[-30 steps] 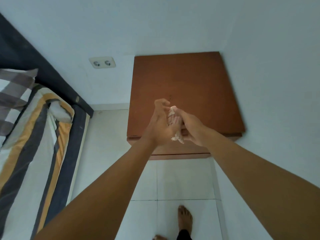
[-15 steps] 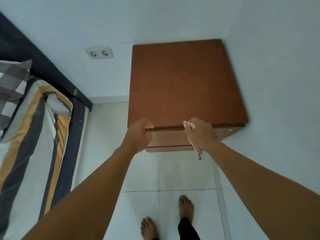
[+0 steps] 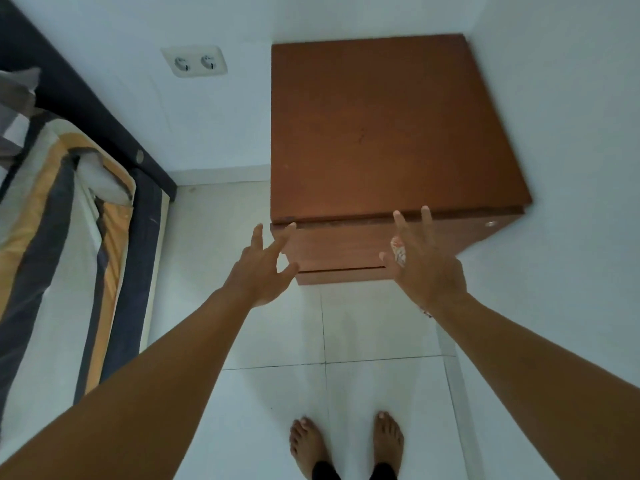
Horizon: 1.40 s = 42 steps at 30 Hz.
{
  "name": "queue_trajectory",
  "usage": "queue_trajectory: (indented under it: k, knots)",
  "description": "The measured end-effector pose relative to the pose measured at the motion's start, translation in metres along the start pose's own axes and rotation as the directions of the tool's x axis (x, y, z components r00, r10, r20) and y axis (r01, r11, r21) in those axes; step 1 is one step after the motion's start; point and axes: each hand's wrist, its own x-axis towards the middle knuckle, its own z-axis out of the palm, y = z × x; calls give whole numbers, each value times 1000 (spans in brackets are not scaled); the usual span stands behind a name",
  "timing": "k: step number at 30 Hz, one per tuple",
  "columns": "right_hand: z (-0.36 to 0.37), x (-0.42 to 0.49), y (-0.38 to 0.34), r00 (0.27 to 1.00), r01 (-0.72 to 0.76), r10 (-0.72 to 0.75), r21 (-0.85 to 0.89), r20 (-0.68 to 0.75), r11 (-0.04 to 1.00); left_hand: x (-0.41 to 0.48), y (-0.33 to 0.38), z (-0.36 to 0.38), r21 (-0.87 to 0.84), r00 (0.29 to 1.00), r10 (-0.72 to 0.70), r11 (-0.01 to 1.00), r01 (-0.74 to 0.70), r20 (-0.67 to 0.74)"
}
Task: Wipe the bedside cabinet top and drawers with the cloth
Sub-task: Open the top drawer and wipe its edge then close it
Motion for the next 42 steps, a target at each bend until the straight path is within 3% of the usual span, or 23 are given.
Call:
queue_trajectory:
  k: [4,7,14,22,30,35,42]
  knots:
    - [7,16,0,999,43,-45,-86,-13,995,18,1,14,-13,999,44,999,-44,-20]
    - [18,15,-2,999,39,-40,-63,-23,997,24,2,27,-34,986,82,996,-88,-148]
    - [30,14,2,997,39,-41,-27,-62,999,29,12,43,-49,968,-33,999,21,-249]
    - [17,16,-2,1000,11,-10,19,-11,1000,36,18,19,171,970,-101,975,141,-223]
    - [6,16,-2,999,5,-7,37,42,999,38,17,7,293,969,-66,946,137,-239]
    - [6,18,-3,999,16,-18,37,49,999,47,16,16,184,890,-58,970,157,-452]
    - [13,17,1,999,45,-45,-6,7,999,51,12,33,-23,817,-169,982,187,-551]
